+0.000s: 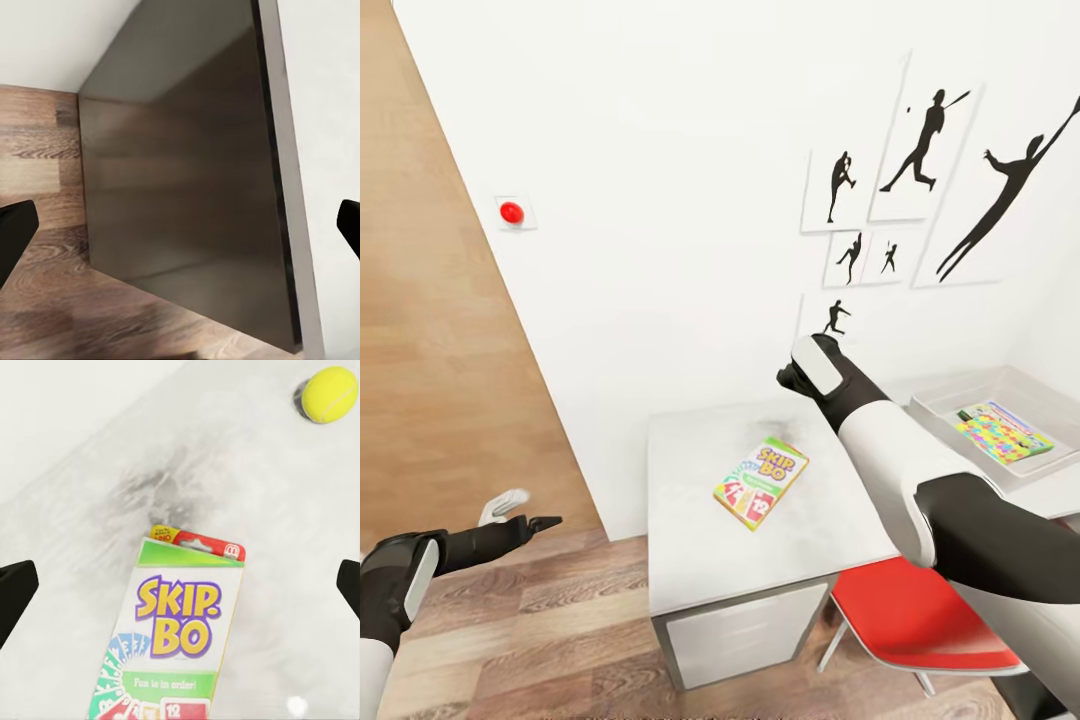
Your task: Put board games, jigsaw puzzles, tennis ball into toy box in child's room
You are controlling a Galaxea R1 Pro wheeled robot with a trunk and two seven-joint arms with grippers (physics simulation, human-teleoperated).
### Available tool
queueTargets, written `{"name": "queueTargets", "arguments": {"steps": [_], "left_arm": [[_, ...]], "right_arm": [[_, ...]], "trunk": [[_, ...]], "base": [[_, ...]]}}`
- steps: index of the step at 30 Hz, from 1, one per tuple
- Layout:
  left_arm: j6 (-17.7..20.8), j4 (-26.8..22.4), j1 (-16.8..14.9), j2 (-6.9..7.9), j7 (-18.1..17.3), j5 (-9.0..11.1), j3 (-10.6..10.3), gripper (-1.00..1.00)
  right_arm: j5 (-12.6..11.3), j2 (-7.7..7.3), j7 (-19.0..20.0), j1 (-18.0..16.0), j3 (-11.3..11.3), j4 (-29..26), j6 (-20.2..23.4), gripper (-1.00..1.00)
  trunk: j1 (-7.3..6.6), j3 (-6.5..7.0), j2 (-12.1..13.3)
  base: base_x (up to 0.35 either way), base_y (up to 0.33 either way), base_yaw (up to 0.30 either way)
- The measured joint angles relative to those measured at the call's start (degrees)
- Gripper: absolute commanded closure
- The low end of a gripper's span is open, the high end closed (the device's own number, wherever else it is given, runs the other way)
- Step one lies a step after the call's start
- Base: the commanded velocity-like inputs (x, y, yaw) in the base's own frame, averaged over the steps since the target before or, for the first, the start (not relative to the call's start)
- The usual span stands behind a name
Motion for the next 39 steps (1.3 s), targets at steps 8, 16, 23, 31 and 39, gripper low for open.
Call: {"name": "queueTargets", "arguments": {"steps": [8, 16, 23, 31, 39], "left_arm": [[0.0, 0.0, 0.0, 0.08, -0.1, 0.0, 0.0, -1.0], [0.0, 0.0, 0.0, 0.09, 0.0, 0.0, -0.1, -1.0], [0.0, 0.0, 0.0, 0.09, -0.1, 0.0, -0.1, -1.0], [0.0, 0.0, 0.0, 0.09, -0.1, 0.0, -0.1, -1.0], [0.0, 0.0, 0.0, 0.09, 0.0, 0.0, -0.1, -1.0]], "right_arm": [[0.0, -0.2, 0.1, 0.0, -0.3, 1.1, -0.1, -1.0], [-0.2, -0.67, 0.2, 0.0, -0.5, 1.2, -0.1, -1.0], [-0.3, -0.79, 0.1, 0.0, -0.5, 1.2, 0.0, -1.0], [-0.4, -0.8, 0.1, 0.0, -0.6, 1.2, 0.0, -1.0], [-0.3, -0.8, 0.1, 0.0, -0.5, 1.2, 0.0, -1.0]], "trunk": [[0.0, -0.74, 0.0], [0.0, -1.47, 0.0], [0.0, -2.12, 0.0], [0.0, -2.85, 0.0], [0.0, -3.59, 0.0]], "base": [[0.0, 0.0, 0.073], [0.0, 0.0, 0.072], [0.0, 0.0, 0.072], [0.0, 0.0, 0.072], [0.0, 0.0, 0.072]]}}
